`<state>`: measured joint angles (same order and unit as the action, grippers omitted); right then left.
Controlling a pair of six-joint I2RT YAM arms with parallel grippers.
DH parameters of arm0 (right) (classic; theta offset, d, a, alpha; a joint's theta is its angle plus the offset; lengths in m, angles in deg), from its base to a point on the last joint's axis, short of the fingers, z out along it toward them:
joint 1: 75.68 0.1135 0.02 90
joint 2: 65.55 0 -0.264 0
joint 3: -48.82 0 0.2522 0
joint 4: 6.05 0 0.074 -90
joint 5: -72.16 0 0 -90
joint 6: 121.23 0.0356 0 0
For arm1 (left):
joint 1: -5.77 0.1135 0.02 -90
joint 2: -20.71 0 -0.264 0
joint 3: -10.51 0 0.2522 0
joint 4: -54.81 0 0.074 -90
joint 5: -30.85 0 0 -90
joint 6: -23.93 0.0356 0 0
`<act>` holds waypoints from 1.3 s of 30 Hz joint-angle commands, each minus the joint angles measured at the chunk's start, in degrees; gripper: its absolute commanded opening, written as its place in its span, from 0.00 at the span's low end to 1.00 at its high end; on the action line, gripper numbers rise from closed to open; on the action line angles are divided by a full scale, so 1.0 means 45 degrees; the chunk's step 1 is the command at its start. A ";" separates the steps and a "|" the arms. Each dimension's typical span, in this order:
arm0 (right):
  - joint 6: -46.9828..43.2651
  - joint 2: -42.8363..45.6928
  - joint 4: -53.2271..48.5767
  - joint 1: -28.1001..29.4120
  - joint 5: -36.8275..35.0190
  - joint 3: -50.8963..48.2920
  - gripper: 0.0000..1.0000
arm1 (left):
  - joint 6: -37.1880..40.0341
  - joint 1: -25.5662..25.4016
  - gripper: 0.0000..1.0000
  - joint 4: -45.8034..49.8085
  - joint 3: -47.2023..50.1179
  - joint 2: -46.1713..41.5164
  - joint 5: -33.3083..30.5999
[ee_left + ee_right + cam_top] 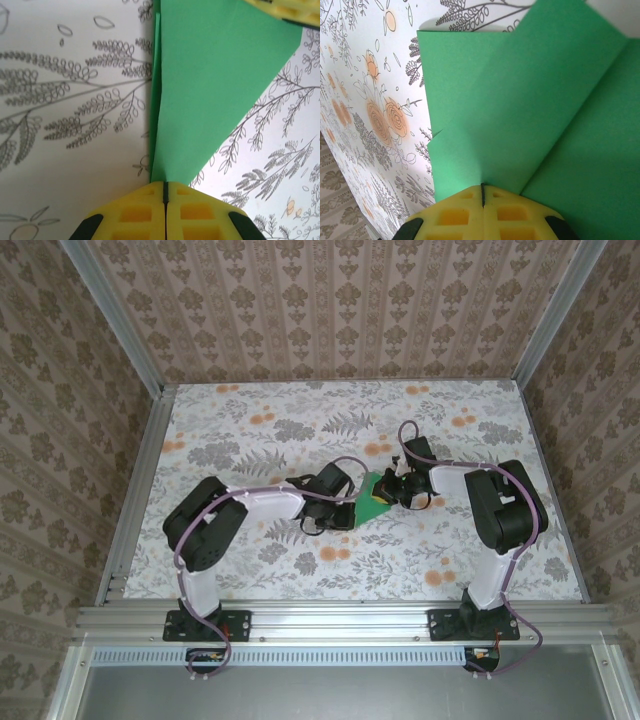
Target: Fold a paper plane with a square sheet of paper (pick it up from the middle)
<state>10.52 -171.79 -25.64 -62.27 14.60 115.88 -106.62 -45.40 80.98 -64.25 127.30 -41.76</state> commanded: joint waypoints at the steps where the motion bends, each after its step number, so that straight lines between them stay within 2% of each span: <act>1: -0.0144 -0.0765 -0.1003 -0.0101 -0.1390 -0.0224 0.05 | 0.0086 -0.0229 0.07 0.1817 0.0457 -0.0408 0.0510; 6: -0.0158 -0.0689 -0.1011 -0.0114 -0.1361 -0.0223 0.05 | 0.0207 -0.0068 0.06 0.1327 0.0376 -0.1319 0.0160; 11: -0.0141 -0.0625 -0.0992 -0.0129 -0.1330 -0.0126 0.05 | -0.0465 0.0236 0.06 -0.0323 0.0770 -0.1830 -0.0248; 19: -0.0120 -0.0643 -0.1010 -0.0143 -0.1236 -0.0047 0.05 | -0.0866 0.0318 0.06 -0.1398 0.0216 -0.0716 0.0029; 31: -0.0100 -0.0528 -0.0971 -0.0134 -0.1047 0.0138 0.05 | -0.0724 0.0318 0.05 -0.0194 -0.0147 0.0210 -0.0146; 39: -0.0024 0.0969 0.0992 0.0002 0.0682 -0.0378 0.08 | -0.0713 0.0282 0.04 0.0367 -0.0160 0.0586 -0.0206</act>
<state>10.55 -170.98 -24.48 -62.27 15.50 115.49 -109.64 -44.00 78.71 -64.49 128.02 -42.07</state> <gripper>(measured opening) 0.077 0.052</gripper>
